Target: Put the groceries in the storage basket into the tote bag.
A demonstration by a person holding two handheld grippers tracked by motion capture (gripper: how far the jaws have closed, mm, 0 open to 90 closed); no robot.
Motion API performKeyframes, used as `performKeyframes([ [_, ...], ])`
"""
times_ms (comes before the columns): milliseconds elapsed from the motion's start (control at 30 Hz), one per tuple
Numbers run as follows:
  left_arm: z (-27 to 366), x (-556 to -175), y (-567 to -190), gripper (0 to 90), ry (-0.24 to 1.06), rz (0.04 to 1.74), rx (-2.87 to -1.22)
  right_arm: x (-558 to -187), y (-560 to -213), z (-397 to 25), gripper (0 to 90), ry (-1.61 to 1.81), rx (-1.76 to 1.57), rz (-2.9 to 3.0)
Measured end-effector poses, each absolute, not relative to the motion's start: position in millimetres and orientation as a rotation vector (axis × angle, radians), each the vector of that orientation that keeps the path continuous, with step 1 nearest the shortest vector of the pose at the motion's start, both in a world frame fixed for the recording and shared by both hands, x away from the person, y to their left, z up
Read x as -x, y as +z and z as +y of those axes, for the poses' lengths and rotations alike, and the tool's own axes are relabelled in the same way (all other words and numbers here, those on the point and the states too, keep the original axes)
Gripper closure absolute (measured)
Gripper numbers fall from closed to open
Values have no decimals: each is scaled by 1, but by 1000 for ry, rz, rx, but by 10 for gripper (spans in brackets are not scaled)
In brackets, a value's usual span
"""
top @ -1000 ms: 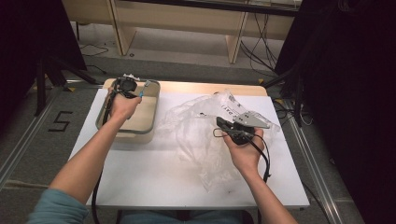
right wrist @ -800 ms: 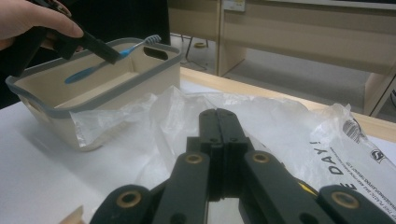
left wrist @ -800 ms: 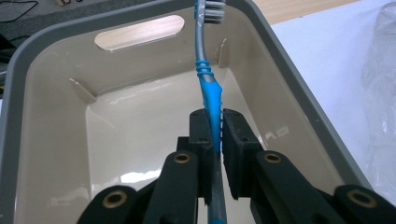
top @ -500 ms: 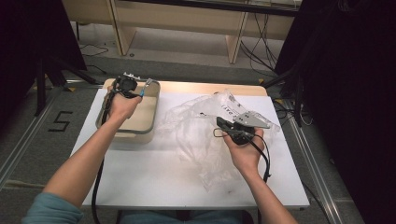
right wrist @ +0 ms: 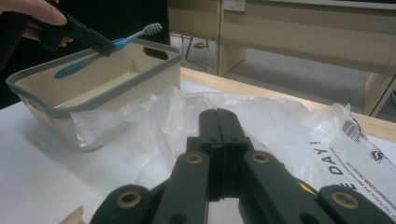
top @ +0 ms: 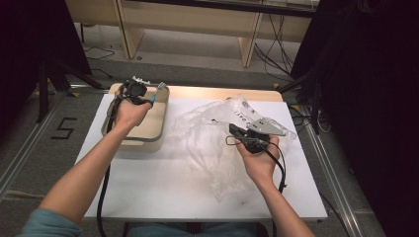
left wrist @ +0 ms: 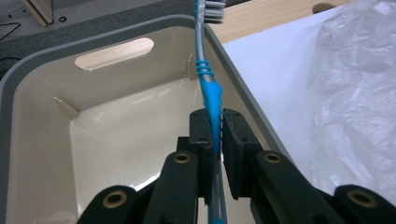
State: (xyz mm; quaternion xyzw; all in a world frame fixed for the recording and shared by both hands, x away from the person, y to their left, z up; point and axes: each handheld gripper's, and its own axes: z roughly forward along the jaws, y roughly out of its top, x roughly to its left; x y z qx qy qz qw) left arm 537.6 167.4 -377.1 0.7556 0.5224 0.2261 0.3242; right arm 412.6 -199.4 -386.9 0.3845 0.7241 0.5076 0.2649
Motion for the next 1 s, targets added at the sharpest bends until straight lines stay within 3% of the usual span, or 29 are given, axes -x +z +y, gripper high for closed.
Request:
performKeyframes([
  [1000, 154, -492, -362, 824, 539, 1216, -1986, -412, -387, -200, 900, 1369, -1038, 1956],
])
